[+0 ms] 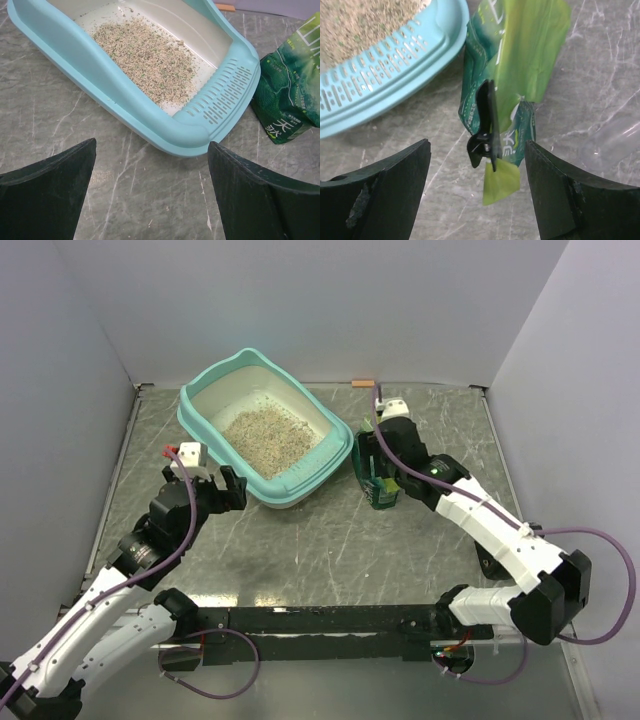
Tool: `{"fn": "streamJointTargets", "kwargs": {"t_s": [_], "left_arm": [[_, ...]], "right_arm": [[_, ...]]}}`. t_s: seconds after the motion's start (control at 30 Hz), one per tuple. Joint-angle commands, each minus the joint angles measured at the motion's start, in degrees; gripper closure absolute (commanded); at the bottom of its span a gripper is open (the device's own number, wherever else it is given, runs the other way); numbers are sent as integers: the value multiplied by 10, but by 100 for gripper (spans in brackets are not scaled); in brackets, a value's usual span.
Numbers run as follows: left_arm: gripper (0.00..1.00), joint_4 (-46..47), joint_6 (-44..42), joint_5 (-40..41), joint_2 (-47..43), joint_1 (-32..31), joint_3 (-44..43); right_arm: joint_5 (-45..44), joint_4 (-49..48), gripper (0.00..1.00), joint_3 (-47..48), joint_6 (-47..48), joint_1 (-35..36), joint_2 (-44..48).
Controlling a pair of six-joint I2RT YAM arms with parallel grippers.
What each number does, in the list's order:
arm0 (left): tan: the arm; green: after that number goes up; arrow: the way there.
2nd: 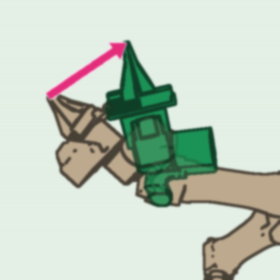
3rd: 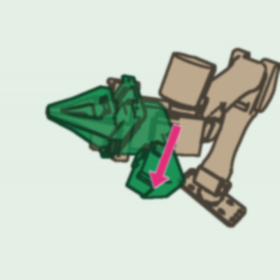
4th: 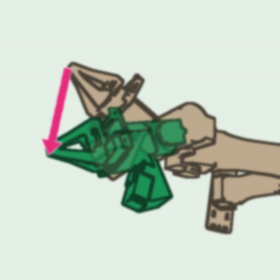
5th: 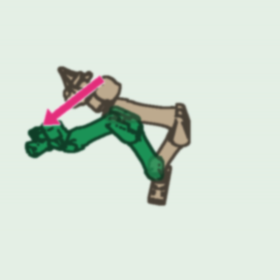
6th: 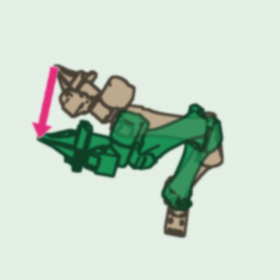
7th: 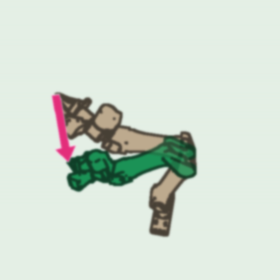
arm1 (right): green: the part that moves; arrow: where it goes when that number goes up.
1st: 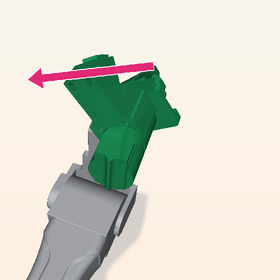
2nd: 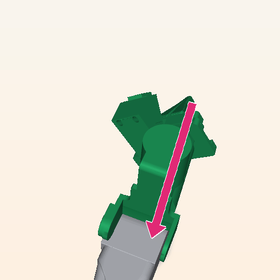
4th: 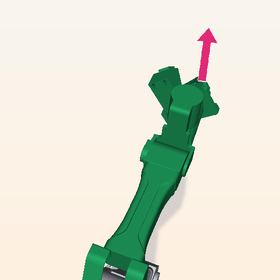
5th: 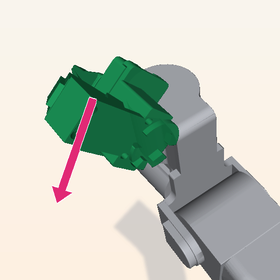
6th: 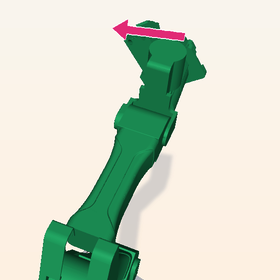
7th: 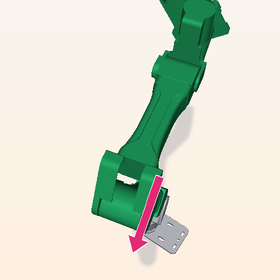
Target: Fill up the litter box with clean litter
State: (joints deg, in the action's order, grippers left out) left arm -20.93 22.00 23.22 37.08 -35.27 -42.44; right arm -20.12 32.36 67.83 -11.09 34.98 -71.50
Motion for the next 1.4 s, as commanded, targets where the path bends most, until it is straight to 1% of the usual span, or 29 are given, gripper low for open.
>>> {"fn": "streamJointTargets", "kwargs": {"t_s": [0.0, 0.27, 0.47, 0.53, 0.67, 0.7, 0.73, 0.77, 0.8, 0.9, 0.93, 1.0, 1.23, 1.37], "left_arm": [[3, 11, -4, -5, -11, 2, -20], [3, 10, -6, -11, -8, 2, -20], [3, 11, -6, -13, -8, 2, -20], [3, 12, -6, -15, -8, 2, -19], [3, 11, -7, -16, -6, 2, -20], [3, 11, -6, -17, -7, 2, -20], [3, 11, -6, -17, -7, 2, -19], [3, 11, -6, -17, -6, 2, -19], [3, 12, -7, -18, -7, 2, -19], [3, 12, -7, -18, -8, 2, -19], [3, 12, -8, -19, -8, 2, -19], [3, 12, -9, -20, -7, 2, -19], [3, 11, -9, -20, -4, 2, -19], [3, 12, -9, -22, -5, 2, -19]], "right_arm": [[-71, 23, 19, 24, -17, 22, -14], [-120, 24, 28, 8, -35, 33, -18], [-125, 21, 35, 4, -42, 36, -28], [-124, 20, 39, 4, -43, 37, -33], [-127, 26, 40, 9, -46, 41, -43], [-130, 27, 42, 9, -46, 44, -47], [-132, 27, 50, 9, -46, 44, -49], [-135, 29, 63, 9, -47, 44, -49], [-141, 32, 100, 11, -49, 45, -50], [-172, 33, 100, 5, -54, 54, -48], [-198, 32, 100, 3, -55, 63, -44], [-208, 38, 100, 2, -56, 68, -37], [-215, 84, 100, 14, -60, 84, -7], [-194, 108, 100, 7, -60, 99, 44]]}}
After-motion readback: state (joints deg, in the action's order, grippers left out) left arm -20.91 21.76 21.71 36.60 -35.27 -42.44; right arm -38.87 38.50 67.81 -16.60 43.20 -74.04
